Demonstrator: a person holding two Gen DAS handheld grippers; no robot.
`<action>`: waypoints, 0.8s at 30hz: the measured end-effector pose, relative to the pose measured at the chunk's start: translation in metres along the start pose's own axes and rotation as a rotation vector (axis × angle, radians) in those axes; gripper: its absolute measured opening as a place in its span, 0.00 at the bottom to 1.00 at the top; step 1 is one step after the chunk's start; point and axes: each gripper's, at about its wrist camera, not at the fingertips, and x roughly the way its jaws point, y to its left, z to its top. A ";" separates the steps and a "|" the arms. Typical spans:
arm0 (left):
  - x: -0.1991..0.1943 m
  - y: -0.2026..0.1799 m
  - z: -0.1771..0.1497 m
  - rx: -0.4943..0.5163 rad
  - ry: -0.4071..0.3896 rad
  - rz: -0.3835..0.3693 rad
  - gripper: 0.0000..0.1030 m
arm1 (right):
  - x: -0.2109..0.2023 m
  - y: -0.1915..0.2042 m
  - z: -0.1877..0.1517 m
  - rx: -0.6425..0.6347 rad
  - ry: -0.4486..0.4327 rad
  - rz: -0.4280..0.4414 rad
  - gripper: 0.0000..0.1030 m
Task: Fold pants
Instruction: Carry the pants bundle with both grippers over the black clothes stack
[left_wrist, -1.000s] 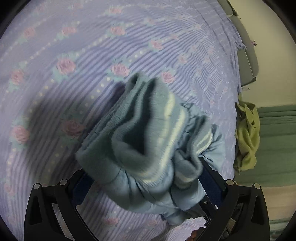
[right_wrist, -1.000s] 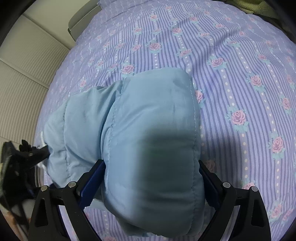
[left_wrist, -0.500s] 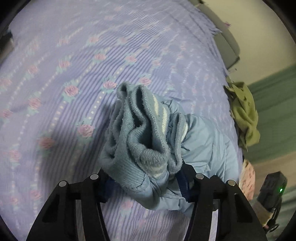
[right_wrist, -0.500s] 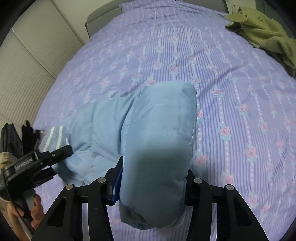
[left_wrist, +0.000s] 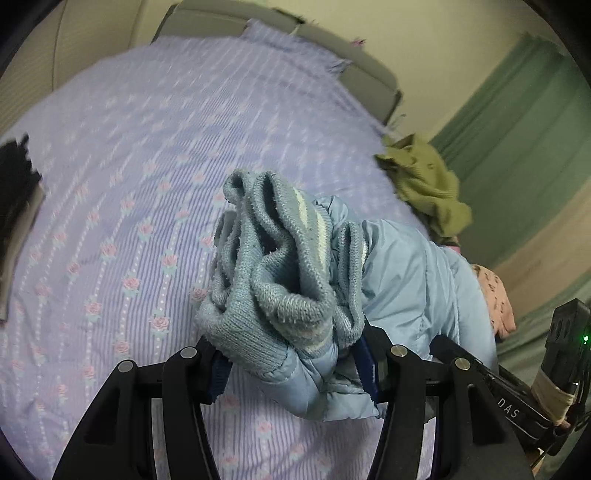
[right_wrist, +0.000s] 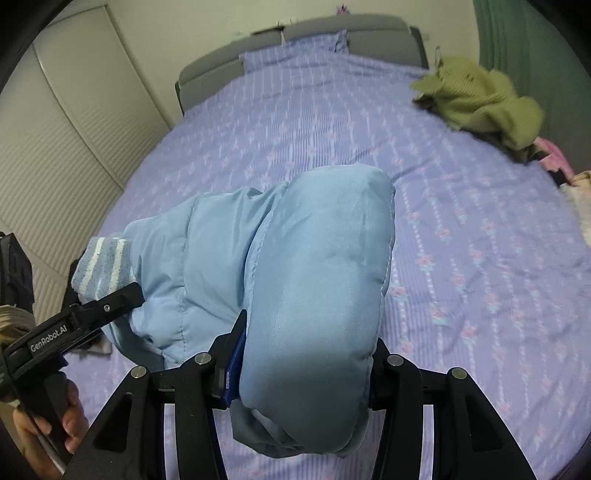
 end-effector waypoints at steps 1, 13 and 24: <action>-0.015 -0.006 0.000 0.012 -0.017 -0.011 0.54 | -0.014 0.004 -0.002 0.002 -0.021 -0.005 0.48; -0.144 -0.041 -0.015 0.059 -0.202 -0.001 0.53 | -0.127 0.051 -0.007 -0.052 -0.187 0.043 0.48; -0.213 -0.013 -0.031 0.006 -0.314 0.074 0.53 | -0.153 0.104 -0.013 -0.196 -0.247 0.143 0.48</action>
